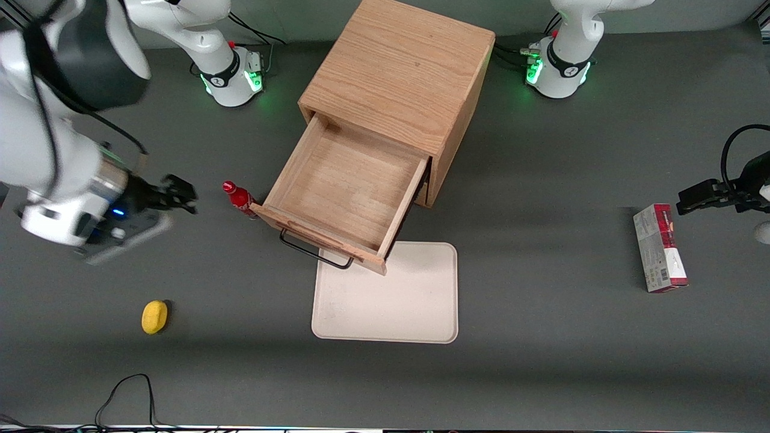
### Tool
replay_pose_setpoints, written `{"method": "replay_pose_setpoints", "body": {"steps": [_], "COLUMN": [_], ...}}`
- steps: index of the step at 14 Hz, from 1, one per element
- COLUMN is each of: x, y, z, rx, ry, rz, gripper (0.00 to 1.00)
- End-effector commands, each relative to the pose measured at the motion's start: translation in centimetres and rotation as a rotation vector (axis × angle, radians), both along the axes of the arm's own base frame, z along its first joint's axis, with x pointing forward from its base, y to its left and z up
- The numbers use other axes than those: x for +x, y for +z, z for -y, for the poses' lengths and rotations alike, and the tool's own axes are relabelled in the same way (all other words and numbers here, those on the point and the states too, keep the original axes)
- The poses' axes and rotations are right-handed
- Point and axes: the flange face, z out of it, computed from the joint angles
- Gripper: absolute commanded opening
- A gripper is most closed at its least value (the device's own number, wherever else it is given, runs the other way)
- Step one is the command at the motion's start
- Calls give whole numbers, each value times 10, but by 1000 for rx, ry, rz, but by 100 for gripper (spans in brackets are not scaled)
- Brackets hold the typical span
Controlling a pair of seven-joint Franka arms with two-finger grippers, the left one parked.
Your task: Open upper drawer
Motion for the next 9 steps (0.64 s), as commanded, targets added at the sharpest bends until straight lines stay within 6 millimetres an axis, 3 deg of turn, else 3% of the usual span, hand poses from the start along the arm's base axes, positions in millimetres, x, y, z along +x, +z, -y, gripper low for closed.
{"method": "replay_pose_setpoints", "body": {"steps": [1, 2, 5, 9], "x": [-69, -78, -115, -109], "y": [4, 11, 31, 30], "z": [37, 49, 58, 58], "rx": [18, 20, 39, 41], "ry": [-249, -305, -324, -326], "rz": [-1, 11, 47, 46], "gripper": [100, 100, 100, 100]}}
